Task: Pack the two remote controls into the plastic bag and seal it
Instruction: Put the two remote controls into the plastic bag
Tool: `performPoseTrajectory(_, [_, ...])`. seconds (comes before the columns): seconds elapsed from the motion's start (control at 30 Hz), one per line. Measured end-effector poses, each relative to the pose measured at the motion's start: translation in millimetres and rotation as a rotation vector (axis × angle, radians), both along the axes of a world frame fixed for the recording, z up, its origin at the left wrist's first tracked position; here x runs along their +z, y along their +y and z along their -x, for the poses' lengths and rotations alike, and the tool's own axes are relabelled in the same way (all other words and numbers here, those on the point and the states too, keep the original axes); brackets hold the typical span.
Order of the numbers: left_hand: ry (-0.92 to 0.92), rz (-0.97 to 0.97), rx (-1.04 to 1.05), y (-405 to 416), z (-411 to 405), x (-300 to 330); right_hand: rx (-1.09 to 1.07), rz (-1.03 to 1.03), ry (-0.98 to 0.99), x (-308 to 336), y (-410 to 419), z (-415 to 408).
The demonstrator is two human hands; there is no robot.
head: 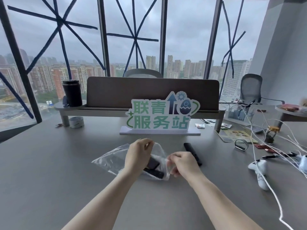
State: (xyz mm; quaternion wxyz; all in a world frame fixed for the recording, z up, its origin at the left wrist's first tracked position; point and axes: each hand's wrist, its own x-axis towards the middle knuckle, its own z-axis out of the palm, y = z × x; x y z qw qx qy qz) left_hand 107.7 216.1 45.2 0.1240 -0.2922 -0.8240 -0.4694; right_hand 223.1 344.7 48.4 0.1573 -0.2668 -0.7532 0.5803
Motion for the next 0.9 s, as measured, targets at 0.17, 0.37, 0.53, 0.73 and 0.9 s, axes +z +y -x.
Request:
performPoseTrajectory(0.17, [-0.043, 0.035, 0.059, -15, 14, -7, -0.261, -0.321, -0.153, -6, 59, -9])
performPoseTrajectory(0.37, [-0.069, 0.073, 0.064, -13, 21, -9, -0.308, -0.567, -0.525, -43, 110, 4])
performPoseTrajectory(0.53, [-0.089, 0.097, 0.065, -11, 20, -12, -0.253, -0.613, -0.586, -50, 114, 18])
performPoseTrajectory(0.73, [-0.128, 0.107, 0.048, 16, 24, -1, -0.072, -0.118, -0.382, -37, 118, 19])
performPoseTrajectory(0.9, [-0.156, -0.053, 0.03, 46, 46, 30, 0.065, 0.134, -0.055, 9, 120, -8])
